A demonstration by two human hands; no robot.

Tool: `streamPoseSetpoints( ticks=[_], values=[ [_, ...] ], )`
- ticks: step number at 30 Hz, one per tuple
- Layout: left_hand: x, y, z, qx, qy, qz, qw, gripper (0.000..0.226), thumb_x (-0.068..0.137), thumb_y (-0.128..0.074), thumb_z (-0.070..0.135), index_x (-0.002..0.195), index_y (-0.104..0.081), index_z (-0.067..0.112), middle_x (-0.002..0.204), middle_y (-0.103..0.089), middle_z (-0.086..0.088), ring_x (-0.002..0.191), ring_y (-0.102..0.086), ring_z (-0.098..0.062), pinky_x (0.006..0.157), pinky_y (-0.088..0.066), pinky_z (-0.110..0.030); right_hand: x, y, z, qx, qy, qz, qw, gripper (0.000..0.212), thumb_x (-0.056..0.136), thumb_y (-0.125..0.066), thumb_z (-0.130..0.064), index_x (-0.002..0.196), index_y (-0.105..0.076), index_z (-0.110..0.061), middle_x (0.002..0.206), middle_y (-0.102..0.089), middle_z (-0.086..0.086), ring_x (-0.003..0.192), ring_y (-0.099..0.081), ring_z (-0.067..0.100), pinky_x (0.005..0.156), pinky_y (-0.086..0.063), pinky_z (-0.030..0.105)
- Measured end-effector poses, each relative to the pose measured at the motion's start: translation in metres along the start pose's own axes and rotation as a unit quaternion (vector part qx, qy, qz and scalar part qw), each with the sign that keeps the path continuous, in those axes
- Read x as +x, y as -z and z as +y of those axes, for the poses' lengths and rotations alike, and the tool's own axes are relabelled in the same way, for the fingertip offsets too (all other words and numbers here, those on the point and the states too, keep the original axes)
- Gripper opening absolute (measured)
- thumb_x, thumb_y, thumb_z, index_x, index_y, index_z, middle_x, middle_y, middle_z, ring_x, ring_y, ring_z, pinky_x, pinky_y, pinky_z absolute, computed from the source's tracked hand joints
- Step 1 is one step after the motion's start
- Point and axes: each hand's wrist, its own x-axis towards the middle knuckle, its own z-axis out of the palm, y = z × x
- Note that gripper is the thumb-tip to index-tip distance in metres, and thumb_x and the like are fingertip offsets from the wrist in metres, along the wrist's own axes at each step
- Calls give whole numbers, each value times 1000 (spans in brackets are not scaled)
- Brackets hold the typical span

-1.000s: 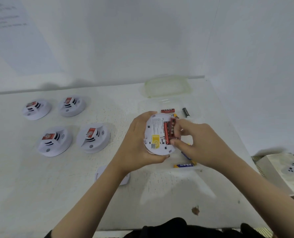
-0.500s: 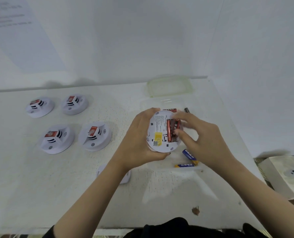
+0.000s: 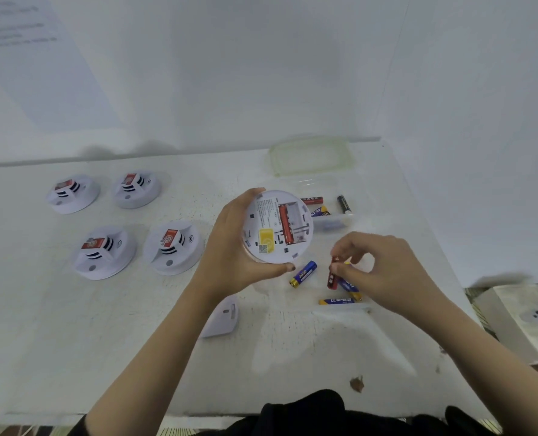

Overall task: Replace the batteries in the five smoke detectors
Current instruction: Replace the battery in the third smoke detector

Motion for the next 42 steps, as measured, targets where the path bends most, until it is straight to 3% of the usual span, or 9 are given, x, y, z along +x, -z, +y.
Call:
streamPoseSetpoints(
  ticks=[3,6,11,19,23,26,30,36,42],
  values=[
    [1,1,5,-16,-4,-13,1000,104,52,-78,58,139,-36,20,129,-45,17,117,-39,12,99,-32,-6,6,1,0,-67,56,22,996,17,80,-60,-40,77,-69,-26,76,-66,-17,81,-54,0,74,-36,16],
    [2,0,11,-31,-8,-19,999,100,53,-80,54,137,-42,15,128,-53,7,117,-48,-1,99,-43,-22,15,8,-8,-101,120,74,985,31,82,-54,-46,99,-67,-24,97,-63,-13,93,-50,5,83,-33,20],
    [3,-5,16,-47,-25,-27,998,98,53,-84,49,135,-45,12,124,-57,4,112,-55,-9,94,-49,-40,32,16,-18,-233,201,27,951,59,80,-51,-54,127,-57,-19,123,-62,-5,111,-50,16,96,-25,29],
    [2,-8,15,-50,-30,-32,998,99,52,-82,51,136,-44,15,125,-56,9,115,-54,-6,98,-47,-31,41,18,-18,-327,274,18,904,59,80,-45,-54,116,-66,-13,114,-68,0,105,-60,23,102,-21,46],
    [0,-10,15,-51,-21,-31,998,98,52,-81,52,136,-43,20,124,-54,17,116,-52,-2,100,-45,-25,40,12,-15,-351,308,48,883,53,78,-53,-48,108,-70,-7,106,-71,4,98,-62,24,104,-25,52],
    [-1,-10,13,-49,-19,-33,998,99,51,-83,50,136,-43,22,124,-57,12,115,-55,-6,97,-48,-35,40,7,-10,-341,341,78,873,47,77,-59,-42,102,-72,-3,100,-72,7,90,-64,23,101,-32,50],
    [-1,-11,13,-53,-21,-32,998,98,52,-84,49,136,-45,16,123,-59,8,113,-57,-9,95,-50,-35,41,3,-8,-319,364,110,868,44,75,-59,-35,96,-72,1,95,-73,11,82,-65,24,94,-36,46],
    [2,-12,13,-52,-22,-29,998,97,51,-84,47,135,-46,15,120,-59,9,110,-58,-10,92,-51,-40,43,1,-8,-309,370,115,868,41,74,-56,-30,95,-72,2,96,-73,14,81,-66,25,91,-36,41],
    [5,-9,7,-56,-20,-14,998,97,51,-91,37,133,-47,7,117,-60,1,105,-60,-14,90,-52,-40,40,-3,-7,-279,379,111,875,28,76,-56,-16,93,-73,-2,91,-74,5,83,-66,22,91,-40,40]
  ],
)
